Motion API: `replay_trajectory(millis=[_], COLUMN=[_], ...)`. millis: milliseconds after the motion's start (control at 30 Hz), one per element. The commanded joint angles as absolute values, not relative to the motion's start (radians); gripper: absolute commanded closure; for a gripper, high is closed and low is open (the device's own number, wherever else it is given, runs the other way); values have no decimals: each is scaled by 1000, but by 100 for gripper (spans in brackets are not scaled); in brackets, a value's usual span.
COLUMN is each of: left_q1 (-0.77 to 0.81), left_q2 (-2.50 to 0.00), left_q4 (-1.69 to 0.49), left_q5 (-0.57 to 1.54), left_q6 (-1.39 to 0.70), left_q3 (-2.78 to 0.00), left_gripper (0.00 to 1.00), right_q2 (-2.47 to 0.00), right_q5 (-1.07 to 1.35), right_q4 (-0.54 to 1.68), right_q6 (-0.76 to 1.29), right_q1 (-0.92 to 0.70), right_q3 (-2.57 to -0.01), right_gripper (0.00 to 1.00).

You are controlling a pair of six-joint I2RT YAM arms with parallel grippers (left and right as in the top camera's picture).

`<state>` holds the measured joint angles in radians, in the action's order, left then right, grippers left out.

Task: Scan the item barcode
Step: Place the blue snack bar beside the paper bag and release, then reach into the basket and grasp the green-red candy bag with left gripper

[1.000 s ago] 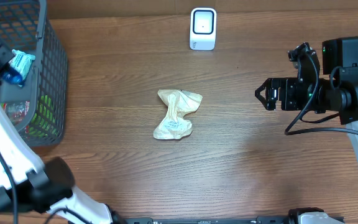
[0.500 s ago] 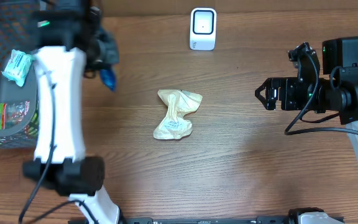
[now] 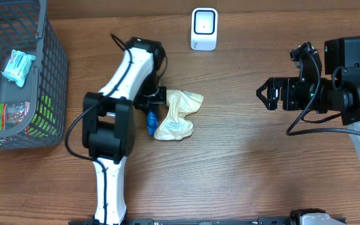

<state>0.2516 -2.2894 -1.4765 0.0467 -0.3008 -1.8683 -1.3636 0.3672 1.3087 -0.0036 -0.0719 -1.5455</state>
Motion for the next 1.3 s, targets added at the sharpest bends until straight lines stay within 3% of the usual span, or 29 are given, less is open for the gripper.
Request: replay_trajectory(millis=[0, 33, 67, 133, 333, 500, 533, 767, 1000, 1267], left_q1=[262, 260, 254, 239, 192, 120, 43, -279, -642, -733], left_q2=[-2259, -2257, -2257, -2256, -2239, -2142, -2065, -1882, -1893, -2066], left_q4=[-1483, -1493, -1508, -1557, -1691, -1690, -1690, -1690, -1689, -1666], left_q5=[58, 49, 38, 21, -19, -71, -142, -194, -183, -183], left_q6=[-321, -328, -334, -334, -296, -368, -383, -423, -526, -506], left_q3=[-1898, -1914, -1938, -2011, -2368, -2660, -2754, -2764, -2706, -2602], left_gripper=[36, 21, 16, 14, 25, 21, 19, 19, 14, 3], right_q2=[-1351, -1351, -1351, -1351, -1351, -1351, -1351, -1351, -1351, -1351], right_q5=[375, 375, 375, 375, 375, 375, 375, 376, 376, 376], right_q4=[1304, 1304, 1304, 1303, 1303, 1307, 1308, 1307, 1308, 1309], right_q6=[-8, -8, -8, -8, -8, -8, -8, -8, -8, -8], right_q1=[-68, -68, -68, -68, -68, -68, -68, -68, -68, -68], right_q3=[-1571, -1571, -1571, -1571, -1571, -1571, -1571, -1571, -1571, -1571], right_gripper=[0, 0, 0, 0, 0, 0, 0, 0, 0, 0])
